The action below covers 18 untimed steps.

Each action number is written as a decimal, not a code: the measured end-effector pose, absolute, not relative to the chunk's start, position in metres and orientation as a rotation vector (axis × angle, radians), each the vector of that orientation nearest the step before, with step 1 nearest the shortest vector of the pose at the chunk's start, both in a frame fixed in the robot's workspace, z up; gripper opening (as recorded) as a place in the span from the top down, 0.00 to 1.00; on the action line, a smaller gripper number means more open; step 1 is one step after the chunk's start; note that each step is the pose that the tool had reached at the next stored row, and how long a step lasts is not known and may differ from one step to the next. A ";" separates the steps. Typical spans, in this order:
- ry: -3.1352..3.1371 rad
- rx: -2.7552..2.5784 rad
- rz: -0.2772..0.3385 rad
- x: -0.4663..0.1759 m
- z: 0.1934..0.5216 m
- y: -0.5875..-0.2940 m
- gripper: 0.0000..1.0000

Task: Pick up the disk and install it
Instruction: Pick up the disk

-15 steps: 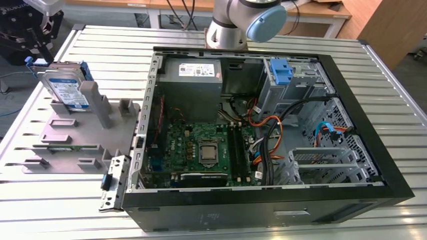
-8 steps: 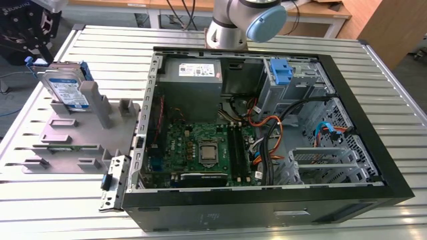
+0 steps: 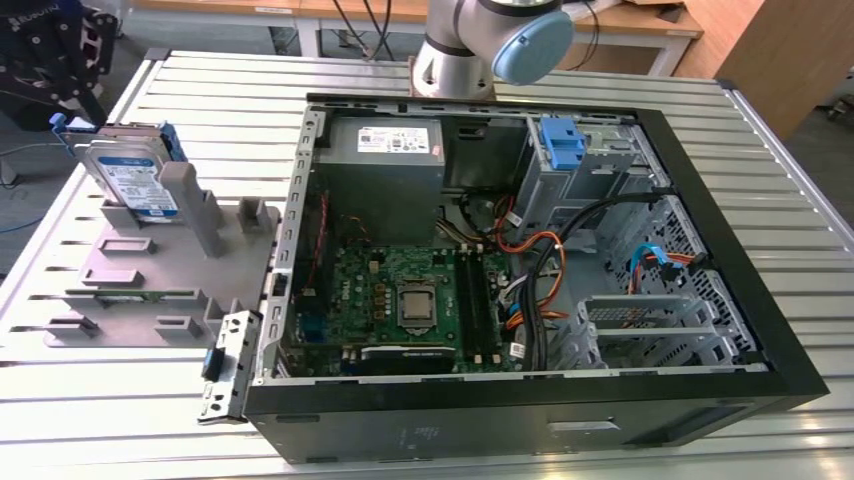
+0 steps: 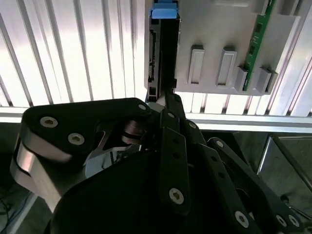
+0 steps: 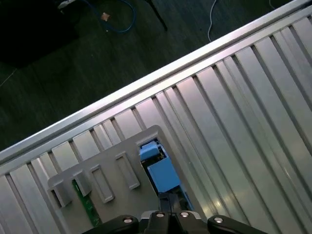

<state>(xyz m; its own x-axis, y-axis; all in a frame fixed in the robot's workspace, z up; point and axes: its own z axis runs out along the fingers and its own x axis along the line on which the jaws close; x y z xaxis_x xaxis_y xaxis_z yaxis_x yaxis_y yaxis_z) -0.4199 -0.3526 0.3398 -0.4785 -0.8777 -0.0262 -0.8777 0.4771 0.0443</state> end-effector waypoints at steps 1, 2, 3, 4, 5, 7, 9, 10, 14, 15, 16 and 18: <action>-2.685 1.628 -0.081 -0.420 0.340 -0.353 0.89; -2.670 1.652 -0.081 -0.420 0.340 -0.353 0.89; -2.654 1.676 -0.081 -0.420 0.340 -0.353 0.89; -2.639 1.699 -0.081 -0.420 0.340 -0.353 0.89; -2.624 1.722 -0.081 -0.420 0.339 -0.353 0.89; -2.591 1.769 -0.081 -0.420 0.339 -0.353 0.89; -2.559 1.814 -0.080 -0.420 0.339 -0.353 0.89; -2.543 1.834 -0.080 -0.420 0.339 -0.353 0.89; -2.477 1.920 -0.080 -0.420 0.339 -0.353 0.89; -2.460 1.941 -0.080 -0.420 0.339 -0.353 0.89; -2.443 1.962 -0.080 -0.420 0.339 -0.353 0.89; -2.408 2.003 -0.080 -0.420 0.339 -0.353 0.89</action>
